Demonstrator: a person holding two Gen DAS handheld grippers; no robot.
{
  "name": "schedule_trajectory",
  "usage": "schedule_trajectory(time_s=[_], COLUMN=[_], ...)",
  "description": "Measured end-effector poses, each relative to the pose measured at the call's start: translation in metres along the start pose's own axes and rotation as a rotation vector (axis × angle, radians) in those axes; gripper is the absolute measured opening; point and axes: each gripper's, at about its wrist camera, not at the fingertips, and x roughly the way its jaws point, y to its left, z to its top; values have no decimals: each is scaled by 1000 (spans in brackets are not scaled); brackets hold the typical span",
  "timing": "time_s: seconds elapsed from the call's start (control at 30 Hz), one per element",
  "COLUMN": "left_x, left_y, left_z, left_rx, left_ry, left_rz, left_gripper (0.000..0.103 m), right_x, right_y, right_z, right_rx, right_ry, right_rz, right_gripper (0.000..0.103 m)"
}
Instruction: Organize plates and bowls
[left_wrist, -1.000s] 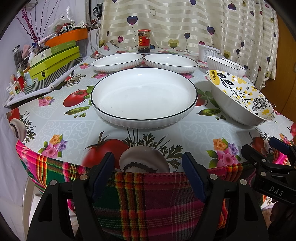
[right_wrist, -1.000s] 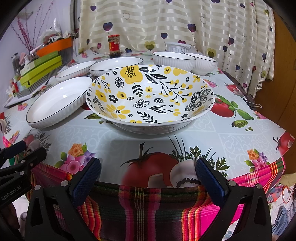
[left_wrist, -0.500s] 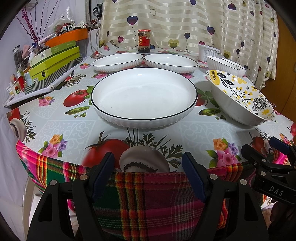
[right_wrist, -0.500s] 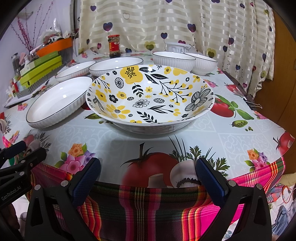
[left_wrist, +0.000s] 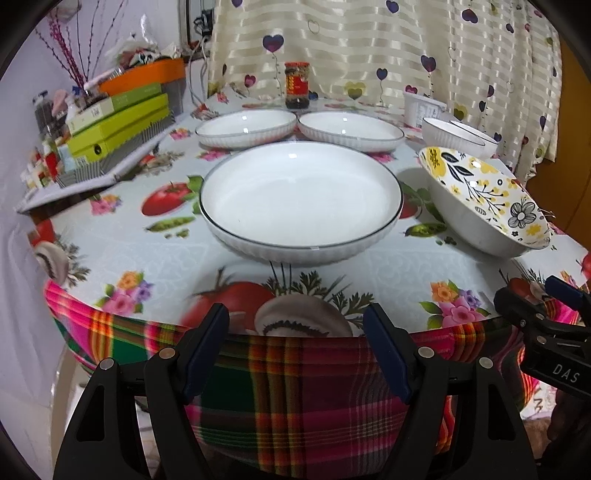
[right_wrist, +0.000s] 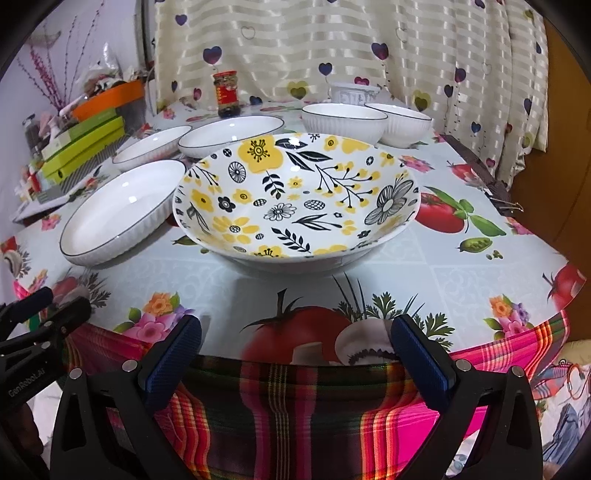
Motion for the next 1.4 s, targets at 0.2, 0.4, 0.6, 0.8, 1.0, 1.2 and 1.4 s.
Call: schedule_trajectory(time_s=[0.2,0.4,0.6,0.8,1.0,1.2,1.4], left_x=[-18,-24,-28,-29,-30,-31,-33], left_y=[-3,-4,-3,-3,-2,-1,1], left_z=[8,9,10,10,12,15,21], left_rx=[24,32,29,28,28,31,33], left_ry=[-50,-57,-67,-70,-68,-77,-87], left_rz=[11,12,7,8,8,7,-8], left_gripper=[75,75,75,75,75,75,75], right_x=[-14,-21,-27,-27,-28,-30,-31], right_y=[4,6,8,7,7,8,10], right_z=[5,6,8,8,9,15,22], right_rx=[-19,-20,-18,-19,-17,-17,-20], right_ry=[-29,-35,-47,-47,-48,-57,-72], right_rz=[-1,-10,-14,-13,-18,-22,-14], right_gripper=[103,103,103,103,103,103,103])
